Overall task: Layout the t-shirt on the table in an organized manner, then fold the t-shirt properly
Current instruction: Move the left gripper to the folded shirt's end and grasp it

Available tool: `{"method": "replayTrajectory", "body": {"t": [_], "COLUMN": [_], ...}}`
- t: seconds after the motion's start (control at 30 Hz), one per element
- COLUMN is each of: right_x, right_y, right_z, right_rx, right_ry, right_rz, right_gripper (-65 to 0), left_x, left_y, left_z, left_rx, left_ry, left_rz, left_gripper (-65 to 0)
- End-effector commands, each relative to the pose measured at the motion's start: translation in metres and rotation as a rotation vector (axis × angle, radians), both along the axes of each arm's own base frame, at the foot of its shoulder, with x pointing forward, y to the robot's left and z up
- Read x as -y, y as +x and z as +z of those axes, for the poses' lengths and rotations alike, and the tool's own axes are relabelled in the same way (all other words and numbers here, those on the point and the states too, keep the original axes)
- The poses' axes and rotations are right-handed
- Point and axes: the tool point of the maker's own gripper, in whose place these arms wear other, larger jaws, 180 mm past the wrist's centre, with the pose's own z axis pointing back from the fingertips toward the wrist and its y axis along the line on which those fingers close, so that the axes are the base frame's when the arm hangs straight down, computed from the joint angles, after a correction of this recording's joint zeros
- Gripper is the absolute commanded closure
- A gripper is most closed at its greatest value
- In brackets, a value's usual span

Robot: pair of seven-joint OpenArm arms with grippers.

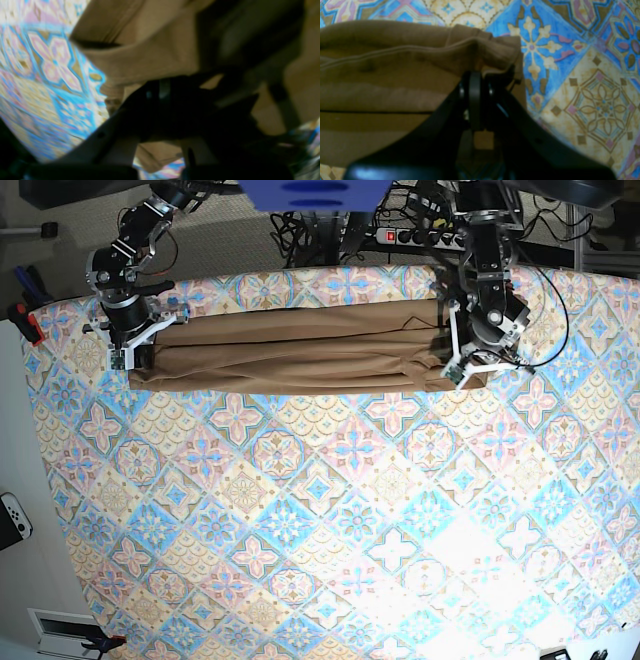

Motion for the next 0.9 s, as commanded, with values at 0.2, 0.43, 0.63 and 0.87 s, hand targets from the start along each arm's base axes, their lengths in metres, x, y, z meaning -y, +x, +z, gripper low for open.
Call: {"method": "replayTrajectory", "body": {"t": [0.2, 0.43, 0.63, 0.87], "right_x": [-0.001, -0.006, -0.007, -0.007], "right_y": [-0.007, -0.015, -0.015, -0.016], "right_z": [-0.010, -0.027, -0.029, -0.029], "right_rx": [-0.055, -0.096, -0.099, -0.101], "right_ry": [-0.005, 0.034, 0.038, 0.038], "right_rz": [0.011, 0.008, 0.008, 0.008], "right_gripper": [0.0, 0.0, 0.0, 0.0], "left_x": [-0.018, -0.012, -0.026, -0.038], "left_y": [0.001, 0.000, -0.002, -0.008], "left_z": [0.036, 0.049, 0.060, 0.072], "left_rx": [0.131, 0.226, 0.323, 0.403], "left_ry": [-0.015, -0.179, -0.332, -0.443], "left_rz": [0.185, 0.252, 0.372, 0.439], "left_gripper": [-26.6, -33.6, -38.9, -43.2]}}
